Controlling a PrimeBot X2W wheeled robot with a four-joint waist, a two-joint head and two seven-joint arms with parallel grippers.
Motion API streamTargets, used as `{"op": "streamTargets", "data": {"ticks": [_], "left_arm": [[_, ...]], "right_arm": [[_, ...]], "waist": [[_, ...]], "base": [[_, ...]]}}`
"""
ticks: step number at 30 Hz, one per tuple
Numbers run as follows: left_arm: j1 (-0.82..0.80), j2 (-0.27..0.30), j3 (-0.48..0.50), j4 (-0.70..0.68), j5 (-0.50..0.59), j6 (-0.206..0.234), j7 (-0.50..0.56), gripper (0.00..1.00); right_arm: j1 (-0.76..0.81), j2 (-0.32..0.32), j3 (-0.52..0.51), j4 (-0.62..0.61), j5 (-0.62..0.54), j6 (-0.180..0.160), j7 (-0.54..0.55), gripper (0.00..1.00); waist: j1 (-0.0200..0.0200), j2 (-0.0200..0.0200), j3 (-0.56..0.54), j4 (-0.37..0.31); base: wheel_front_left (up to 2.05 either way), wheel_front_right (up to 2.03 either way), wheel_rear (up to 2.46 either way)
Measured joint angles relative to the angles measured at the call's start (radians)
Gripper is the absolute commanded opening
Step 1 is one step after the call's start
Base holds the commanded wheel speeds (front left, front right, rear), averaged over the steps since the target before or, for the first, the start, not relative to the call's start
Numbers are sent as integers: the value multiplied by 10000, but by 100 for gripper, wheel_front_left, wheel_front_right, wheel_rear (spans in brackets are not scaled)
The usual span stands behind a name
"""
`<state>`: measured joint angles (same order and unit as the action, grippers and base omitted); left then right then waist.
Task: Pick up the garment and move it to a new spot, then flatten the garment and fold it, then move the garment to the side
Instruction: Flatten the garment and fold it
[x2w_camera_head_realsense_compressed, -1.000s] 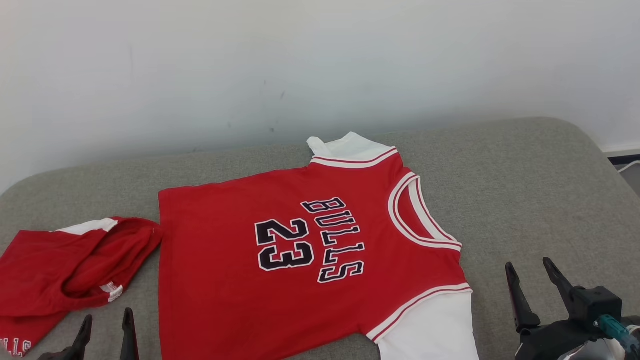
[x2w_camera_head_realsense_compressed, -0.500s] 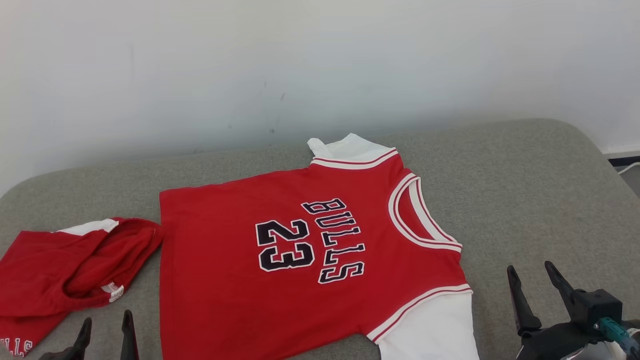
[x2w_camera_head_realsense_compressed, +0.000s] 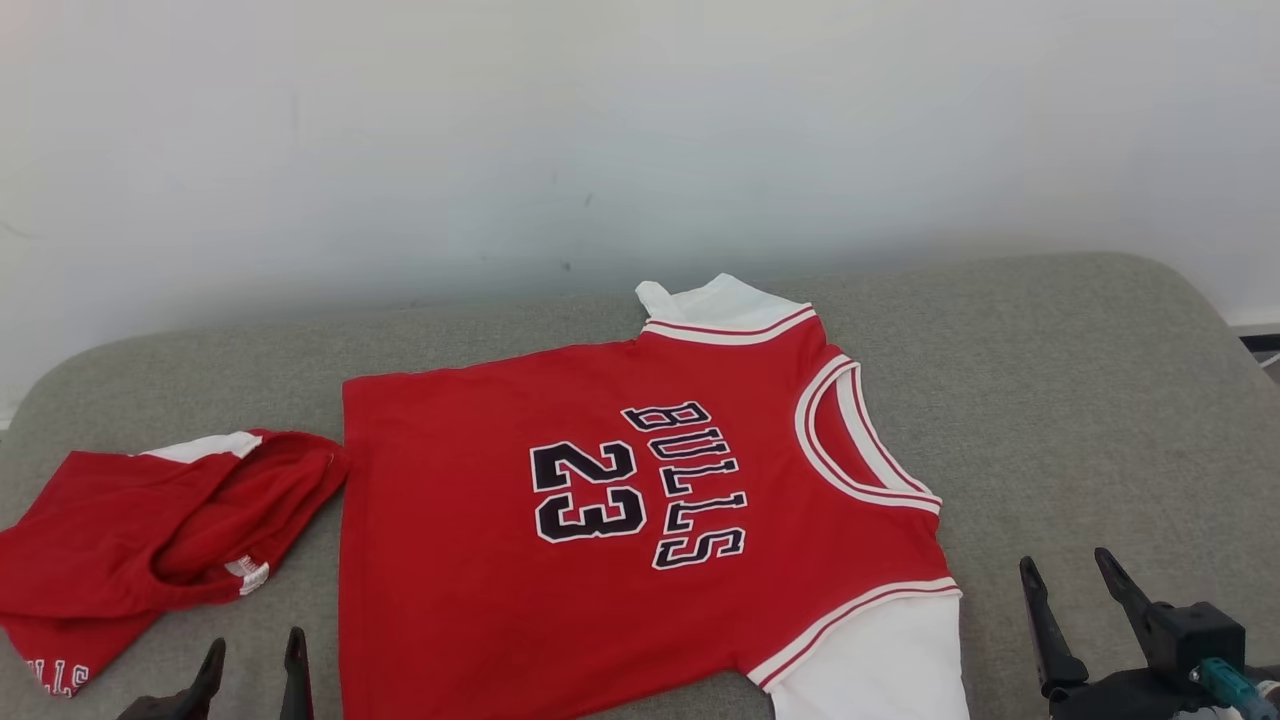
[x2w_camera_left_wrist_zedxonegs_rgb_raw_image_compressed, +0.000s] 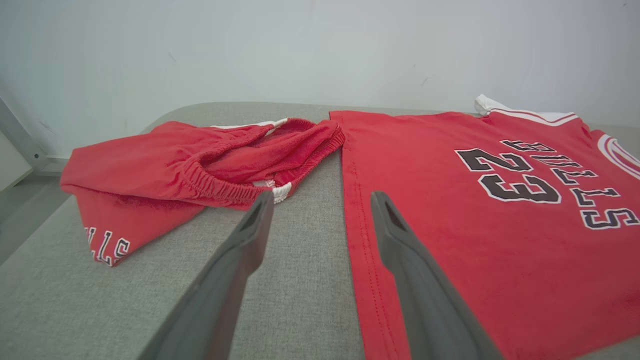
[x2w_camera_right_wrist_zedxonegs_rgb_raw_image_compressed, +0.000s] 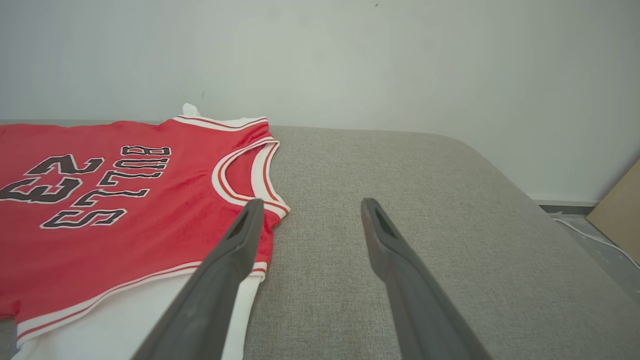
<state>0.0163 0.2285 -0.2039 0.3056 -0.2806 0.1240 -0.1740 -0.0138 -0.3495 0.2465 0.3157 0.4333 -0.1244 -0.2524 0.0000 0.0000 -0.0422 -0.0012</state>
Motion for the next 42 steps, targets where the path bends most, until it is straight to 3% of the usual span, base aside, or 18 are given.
{"op": "streamTargets", "data": {"ticks": [17,30,42], "left_arm": [[260,-59,-945,-211,-132,-823,1501,100],[452,-48,-1068,-397,-619,-1243,2433,100],[-213,-322,-1032,349,-1269,-1615,3164,100]], "right_arm": [[293,-58,151,-174,127,27,725,100],[1391,-140,495,-259,1137,709,2355,100],[1253,132,976,-182,1421,897,3591,100]], "waist": [[0,0,72,349],[0,0,351,534],[0,0,781,645]], "base": [[0,0,0],[0,0,0],[0,0,0]]}}
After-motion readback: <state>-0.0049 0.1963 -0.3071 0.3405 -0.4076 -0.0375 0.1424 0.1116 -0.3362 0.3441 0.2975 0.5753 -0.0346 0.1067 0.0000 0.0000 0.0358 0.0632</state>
